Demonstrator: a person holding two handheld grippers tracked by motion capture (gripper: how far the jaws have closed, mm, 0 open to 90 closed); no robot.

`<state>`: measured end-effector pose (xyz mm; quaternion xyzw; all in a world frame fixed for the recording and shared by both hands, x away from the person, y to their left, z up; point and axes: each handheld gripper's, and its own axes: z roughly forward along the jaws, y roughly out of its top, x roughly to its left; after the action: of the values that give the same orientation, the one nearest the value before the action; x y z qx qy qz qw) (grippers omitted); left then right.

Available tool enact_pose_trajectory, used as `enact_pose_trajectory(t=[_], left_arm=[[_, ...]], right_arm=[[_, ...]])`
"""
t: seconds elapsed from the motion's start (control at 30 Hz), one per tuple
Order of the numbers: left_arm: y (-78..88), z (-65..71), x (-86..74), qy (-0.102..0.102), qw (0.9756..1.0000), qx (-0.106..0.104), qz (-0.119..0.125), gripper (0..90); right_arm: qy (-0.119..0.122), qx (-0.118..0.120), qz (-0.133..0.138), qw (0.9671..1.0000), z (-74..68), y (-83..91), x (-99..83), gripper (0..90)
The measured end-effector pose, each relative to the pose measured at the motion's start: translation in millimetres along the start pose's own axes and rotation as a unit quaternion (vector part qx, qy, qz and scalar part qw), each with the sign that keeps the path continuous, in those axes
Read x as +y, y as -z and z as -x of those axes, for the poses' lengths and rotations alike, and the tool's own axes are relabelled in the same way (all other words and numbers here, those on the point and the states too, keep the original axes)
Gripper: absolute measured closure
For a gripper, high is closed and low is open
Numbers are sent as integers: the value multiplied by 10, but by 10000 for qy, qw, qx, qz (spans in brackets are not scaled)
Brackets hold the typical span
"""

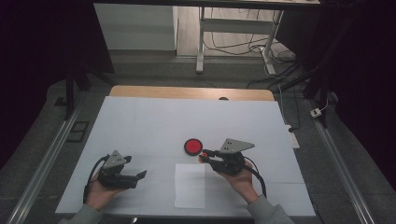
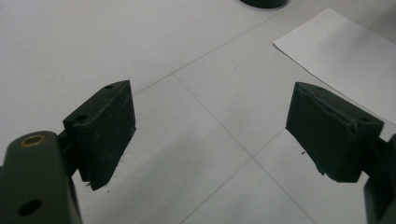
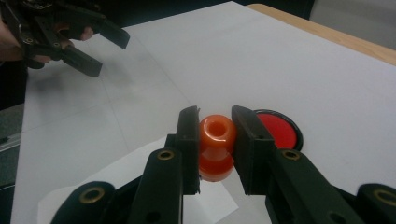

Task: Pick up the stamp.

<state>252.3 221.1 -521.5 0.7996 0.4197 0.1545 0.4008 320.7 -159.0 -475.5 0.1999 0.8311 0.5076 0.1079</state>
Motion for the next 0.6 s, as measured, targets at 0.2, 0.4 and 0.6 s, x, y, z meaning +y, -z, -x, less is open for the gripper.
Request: enact_pose_trajectory(t=[0.2,0.4,0.6], left_arm=[[0,4,-1,-4,10000,3,-5,157],[-4,1,-3,-1,10000,9,-12,158],[-8,-3,-7,-1,10000,28,-20,160]], right_arm=[[43,98,-24,9999,-62,-39,3,718],[38,148,4,9999,-92,-51,6,718],[39,151,32,9999,-97,-46,11,718]])
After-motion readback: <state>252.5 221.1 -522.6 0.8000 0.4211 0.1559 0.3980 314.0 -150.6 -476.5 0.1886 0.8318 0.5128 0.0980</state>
